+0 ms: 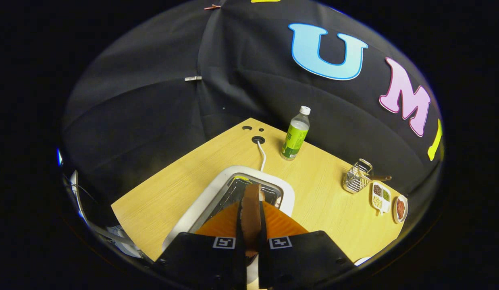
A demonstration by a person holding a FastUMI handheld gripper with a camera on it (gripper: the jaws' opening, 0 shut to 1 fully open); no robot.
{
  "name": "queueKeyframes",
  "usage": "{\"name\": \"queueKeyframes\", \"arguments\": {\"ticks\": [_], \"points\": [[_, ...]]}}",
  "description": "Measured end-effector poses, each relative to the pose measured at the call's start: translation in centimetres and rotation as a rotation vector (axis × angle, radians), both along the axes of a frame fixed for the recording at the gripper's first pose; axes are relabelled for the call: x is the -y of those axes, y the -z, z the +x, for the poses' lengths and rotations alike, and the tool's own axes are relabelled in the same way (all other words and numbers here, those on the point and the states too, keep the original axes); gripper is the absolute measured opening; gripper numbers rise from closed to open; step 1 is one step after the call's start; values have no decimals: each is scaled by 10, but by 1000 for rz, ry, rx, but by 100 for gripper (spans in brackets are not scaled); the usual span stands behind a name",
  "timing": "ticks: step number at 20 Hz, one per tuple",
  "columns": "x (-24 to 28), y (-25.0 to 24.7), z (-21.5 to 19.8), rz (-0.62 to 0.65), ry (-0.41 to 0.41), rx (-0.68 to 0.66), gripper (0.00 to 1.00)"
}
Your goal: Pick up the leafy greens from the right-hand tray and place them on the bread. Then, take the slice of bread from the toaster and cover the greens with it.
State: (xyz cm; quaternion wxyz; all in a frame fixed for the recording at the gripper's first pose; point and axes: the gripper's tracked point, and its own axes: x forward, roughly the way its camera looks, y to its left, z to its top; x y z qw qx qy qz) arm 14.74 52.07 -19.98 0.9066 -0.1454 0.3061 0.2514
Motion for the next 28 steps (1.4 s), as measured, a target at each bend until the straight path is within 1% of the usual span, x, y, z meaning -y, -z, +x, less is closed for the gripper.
{"name": "queueKeyframes", "arguments": {"ticks": [3,9,13,16,18,21,24,28], "points": [[1,-16,-2,33,-15,12,16],[18,-77,1,139,14,67,15],[49,-113,5,191,56,112,15],[84,-129,8,239,111,113,15],[109,-130,9,259,146,105,15],[146,-114,5,303,205,52,15],[181,-84,-5,327,262,-10,15],[208,-42,-26,369,306,-104,15]]}}
